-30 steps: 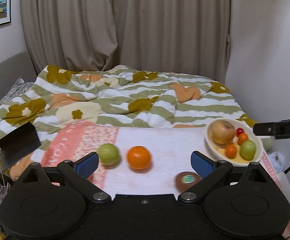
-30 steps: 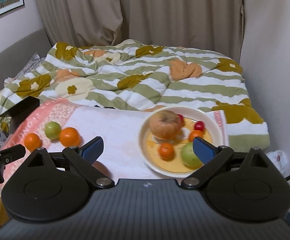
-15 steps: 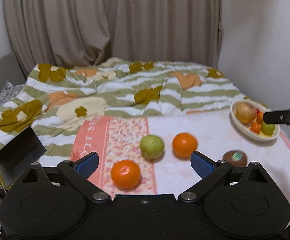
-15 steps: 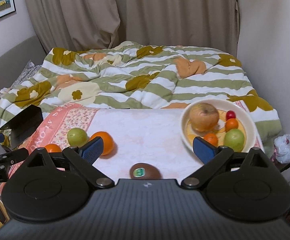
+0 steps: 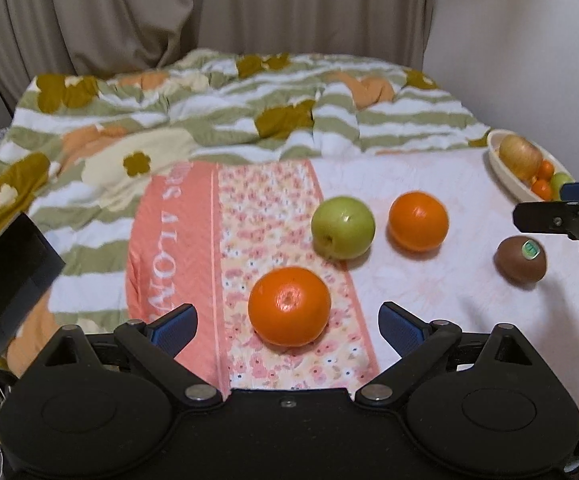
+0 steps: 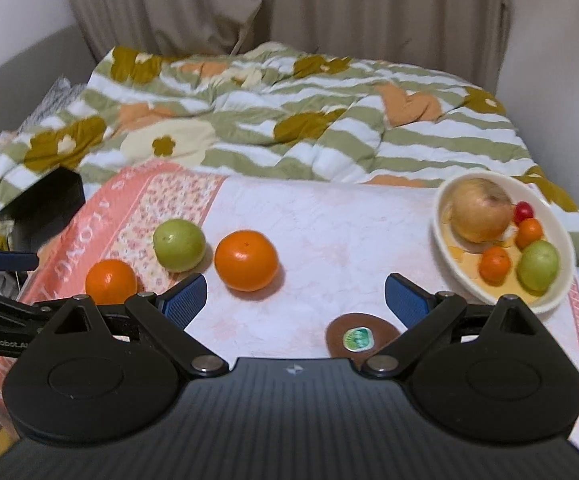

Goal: Organize fruits
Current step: 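Grasp a large orange with the left tool while the right tool grasps another orange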

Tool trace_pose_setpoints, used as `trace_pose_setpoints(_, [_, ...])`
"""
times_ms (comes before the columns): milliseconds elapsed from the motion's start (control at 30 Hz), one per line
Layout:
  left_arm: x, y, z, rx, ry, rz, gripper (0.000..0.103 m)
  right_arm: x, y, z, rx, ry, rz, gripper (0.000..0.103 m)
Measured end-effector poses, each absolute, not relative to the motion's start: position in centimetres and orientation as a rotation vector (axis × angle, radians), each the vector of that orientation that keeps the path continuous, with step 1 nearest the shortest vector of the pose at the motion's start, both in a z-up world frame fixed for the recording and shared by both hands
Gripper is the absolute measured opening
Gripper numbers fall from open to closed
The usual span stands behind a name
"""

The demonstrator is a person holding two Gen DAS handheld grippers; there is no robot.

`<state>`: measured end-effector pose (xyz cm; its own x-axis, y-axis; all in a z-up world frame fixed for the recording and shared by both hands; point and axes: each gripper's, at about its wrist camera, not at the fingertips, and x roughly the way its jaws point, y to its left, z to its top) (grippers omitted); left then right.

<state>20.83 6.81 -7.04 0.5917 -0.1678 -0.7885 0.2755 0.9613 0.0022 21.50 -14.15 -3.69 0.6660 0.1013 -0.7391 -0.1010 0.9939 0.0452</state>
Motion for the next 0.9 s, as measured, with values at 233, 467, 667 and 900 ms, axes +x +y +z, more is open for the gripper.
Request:
trace_pose_setpoints(233, [22.4, 6.3, -9.0, 0.130, 0.943, -0.229, 0.094, 24.5, -12.7, -6.3, -0.077, 0.897, 0.177, 0.103])
trace_pose_setpoints(467, [23.9, 5.5, -10.0, 0.116, 0.983, -0.187, 0.082, 27.1, -12.2, -8.2, -0.133, 0.943, 0.246, 0.103])
trace_pose_setpoints(667, [24.8, 4.6, -10.8, 0.126, 1.015, -0.167, 0.068, 28.8, -11.3, -9.3, -0.187, 0.964, 0.307, 0.103])
trace_pose_setpoints(900, [24.8, 4.8, -11.0, 0.120, 1.016, -0.139, 0.064, 30.0, -10.5, -10.3, -0.203, 0.975, 0.356, 0.103])
